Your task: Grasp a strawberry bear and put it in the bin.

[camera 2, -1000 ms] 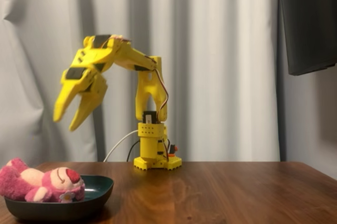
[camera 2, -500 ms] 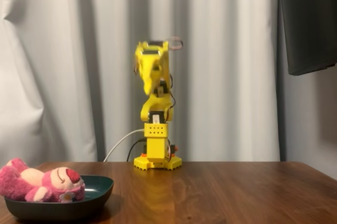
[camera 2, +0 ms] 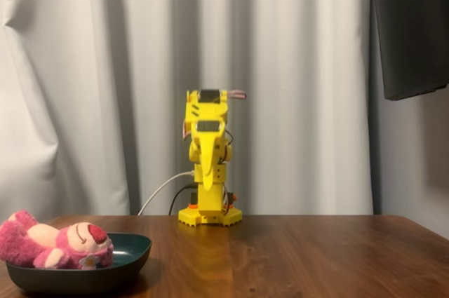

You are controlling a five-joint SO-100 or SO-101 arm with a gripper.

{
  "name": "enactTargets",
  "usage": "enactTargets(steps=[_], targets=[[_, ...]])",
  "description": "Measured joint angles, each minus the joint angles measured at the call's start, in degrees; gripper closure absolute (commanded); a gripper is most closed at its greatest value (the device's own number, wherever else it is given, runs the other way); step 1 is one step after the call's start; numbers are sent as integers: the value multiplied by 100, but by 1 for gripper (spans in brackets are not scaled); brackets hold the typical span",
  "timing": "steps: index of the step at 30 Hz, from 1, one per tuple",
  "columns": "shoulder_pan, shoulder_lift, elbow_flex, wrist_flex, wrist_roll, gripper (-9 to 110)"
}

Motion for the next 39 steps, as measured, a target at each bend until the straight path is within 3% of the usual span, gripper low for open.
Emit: enactTargets(steps=[12,16,22,39], targets=[[-185,2013,1134,1046,0,87],[-255,2039,1134,1239,141,96],[-360,2039,1134,1362,149,101],[-220,2039,1134,1433,149,101]])
